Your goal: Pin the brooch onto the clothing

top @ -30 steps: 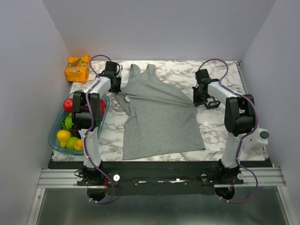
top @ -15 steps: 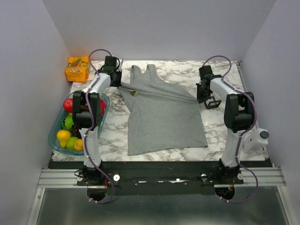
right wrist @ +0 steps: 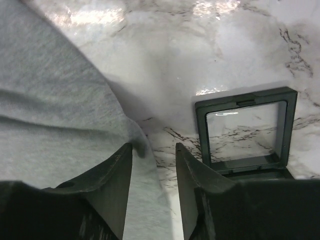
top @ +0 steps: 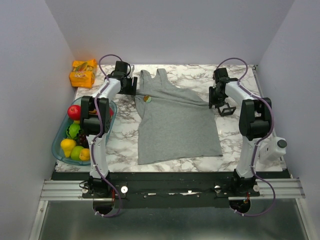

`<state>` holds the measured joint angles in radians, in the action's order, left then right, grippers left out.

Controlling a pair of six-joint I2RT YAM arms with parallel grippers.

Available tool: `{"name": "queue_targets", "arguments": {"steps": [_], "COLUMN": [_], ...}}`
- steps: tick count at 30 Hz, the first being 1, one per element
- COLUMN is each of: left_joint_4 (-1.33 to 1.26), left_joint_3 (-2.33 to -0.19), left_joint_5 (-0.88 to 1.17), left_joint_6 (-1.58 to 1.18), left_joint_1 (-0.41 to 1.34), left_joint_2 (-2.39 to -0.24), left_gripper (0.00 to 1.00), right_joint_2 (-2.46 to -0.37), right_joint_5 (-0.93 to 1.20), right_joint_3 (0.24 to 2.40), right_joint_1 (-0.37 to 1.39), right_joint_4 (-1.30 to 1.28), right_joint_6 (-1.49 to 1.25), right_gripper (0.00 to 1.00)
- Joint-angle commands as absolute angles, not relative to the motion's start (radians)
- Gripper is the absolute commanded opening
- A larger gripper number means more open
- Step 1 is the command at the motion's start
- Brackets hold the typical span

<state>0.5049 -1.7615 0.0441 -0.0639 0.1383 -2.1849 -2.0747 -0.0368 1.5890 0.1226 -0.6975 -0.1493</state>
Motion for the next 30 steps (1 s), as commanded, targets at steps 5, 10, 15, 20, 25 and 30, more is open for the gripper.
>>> {"name": "queue_targets", "arguments": {"steps": [5,10,15,20,25,30], "left_joint_4": [0.443,0.391,0.354,0.367,0.383,0.334], "left_joint_3": [-1.691,-1.586,-1.415,-1.295,-1.192,-1.069], "left_joint_5": [0.124,0.164,0.143,0.123,-0.018,-0.071], "left_joint_6": [-0.107,-0.152,-0.228,-0.204,-0.144,-0.141], "left_joint_1": [0.167,0.167,0.167,0.158,0.094,0.022], "left_joint_2": [-2.0,-1.881,-1.734,-1.547,-1.37,-1.241], "left_gripper": [0.98,0.99,0.99,0.99,0.99,0.99], "right_joint_2": [-1.869,-1.72,-1.597,-1.629,-1.804,-1.995], "right_joint_5": [0.006,-0.107,-0.089,-0.043,-0.049,-0.055], "right_joint_3": [1.508,1.441,1.293,1.281,1.435,1.54], "right_joint_1": [0.182,0.37,0.641,0.998,1.201,1.256], "right_joint_4": [-0.66,-0.661,-0.574,-0.454,-0.426,-0.445], "right_joint_6": [-0.115,-0.15,-0.296,-0.48,-0.552,-0.584], "right_gripper": [0.68,0.71,0.69,0.65,0.64,0.61]}}
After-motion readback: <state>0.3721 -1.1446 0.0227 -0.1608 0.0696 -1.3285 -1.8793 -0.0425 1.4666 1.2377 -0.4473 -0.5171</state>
